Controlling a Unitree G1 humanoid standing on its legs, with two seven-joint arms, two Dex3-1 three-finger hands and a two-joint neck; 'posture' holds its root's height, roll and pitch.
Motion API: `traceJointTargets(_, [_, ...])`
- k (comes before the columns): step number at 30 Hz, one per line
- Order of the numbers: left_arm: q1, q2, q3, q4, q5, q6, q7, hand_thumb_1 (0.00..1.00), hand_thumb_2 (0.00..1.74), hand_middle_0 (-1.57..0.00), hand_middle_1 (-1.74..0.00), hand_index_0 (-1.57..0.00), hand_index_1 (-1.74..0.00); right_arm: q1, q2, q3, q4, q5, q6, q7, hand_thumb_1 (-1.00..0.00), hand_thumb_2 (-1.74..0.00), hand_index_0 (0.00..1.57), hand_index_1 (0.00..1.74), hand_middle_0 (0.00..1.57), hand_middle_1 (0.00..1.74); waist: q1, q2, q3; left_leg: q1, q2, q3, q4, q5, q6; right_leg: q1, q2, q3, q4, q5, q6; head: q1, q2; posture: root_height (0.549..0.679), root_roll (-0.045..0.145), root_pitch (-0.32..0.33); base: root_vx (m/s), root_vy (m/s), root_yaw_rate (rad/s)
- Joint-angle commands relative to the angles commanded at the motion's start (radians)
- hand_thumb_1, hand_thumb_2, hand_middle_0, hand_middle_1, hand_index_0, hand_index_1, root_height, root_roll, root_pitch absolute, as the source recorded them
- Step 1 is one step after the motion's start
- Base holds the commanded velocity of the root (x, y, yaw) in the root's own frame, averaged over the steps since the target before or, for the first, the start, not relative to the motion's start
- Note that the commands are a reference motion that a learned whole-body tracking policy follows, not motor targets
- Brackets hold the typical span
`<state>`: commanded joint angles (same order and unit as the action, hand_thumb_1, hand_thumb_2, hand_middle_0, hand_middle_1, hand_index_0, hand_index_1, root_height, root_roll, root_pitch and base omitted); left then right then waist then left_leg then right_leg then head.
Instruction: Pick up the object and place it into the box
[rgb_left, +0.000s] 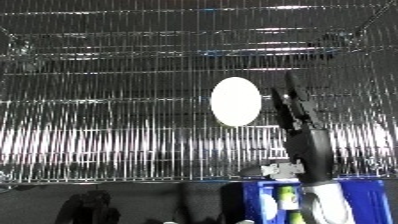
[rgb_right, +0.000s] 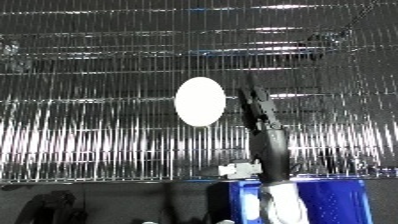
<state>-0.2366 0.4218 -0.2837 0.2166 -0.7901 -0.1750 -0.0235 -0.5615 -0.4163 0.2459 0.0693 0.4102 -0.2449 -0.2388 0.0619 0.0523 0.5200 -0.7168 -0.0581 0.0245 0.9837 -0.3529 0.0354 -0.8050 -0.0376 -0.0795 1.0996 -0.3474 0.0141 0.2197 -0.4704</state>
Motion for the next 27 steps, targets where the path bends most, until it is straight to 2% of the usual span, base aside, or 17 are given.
traceJointTargets(11, [-0.016,-0.002,-0.02,-0.008,-0.015,-0.028,0.02,1.0,1.74,-1.57,-1.74,-1.57,-1.74,-0.107,-0.048,0.003,0.07,0.016,-0.003,-0.008,0.0,0.0,0.0,0.0,0.0,0.0,0.011,0.019,0.0,-0.077,0.002,0.003,0.036,-0.014,0.0094,-0.077,0.0052,-0.001,0.035,-0.013,-0.0054,0.068,0.09,0.58,0.05,0.138,-0.018,0.036,-0.01])
traceJointTargets(19, [-0.023,0.001,-0.029,-0.022,-0.025,-0.04,0.038,1.0,1.74,-1.57,-1.74,-1.57,-1.74,-0.175,-0.071,0.014,0.108,0.02,0.005,0.006,0.0,0.0,0.0,0.0,0.0,0.0,0.022,0.032,0.0,-0.125,0.002,0.001,0.048,-0.019,0.0157,-0.121,0.0069,-0.001,0.044,-0.014,-0.008,0.099,0.139,0.577,0.047,0.174,-0.028,0.025,-0.014])
traceJointTargets(26, [-0.039,-0.007,-0.039,-0.024,-0.028,-0.05,0.049,1.0,1.74,-1.57,-1.74,-1.57,-1.74,-0.255,-0.074,0.047,0.165,0.035,0.03,0.033,0.0,0.0,0.0,0.0,0.0,0.0,0.035,0.042,0.0,-0.154,0.001,-0.002,0.053,-0.019,0.0189,-0.146,0.0104,0.0,0.046,-0.015,-0.0133,0.125,0.163,0.575,0.047,0.195,-0.029,0.013,0.006])
traceJointTargets(27, [-0.042,-0.009,-0.041,-0.023,-0.028,-0.051,0.051,1.0,1.74,-1.57,-1.74,-1.57,-1.74,-0.266,-0.072,0.053,0.174,0.037,0.033,0.037,-0.05,-0.09,0.08,0.09,0.08,0.09,0.037,0.044,0.0,-0.157,0.001,-0.002,0.053,-0.018,0.0193,-0.148,0.0105,-0.001,0.046,-0.015,-0.014,0.129,0.165,0.575,0.047,0.198,-0.022,0.011,0.009])
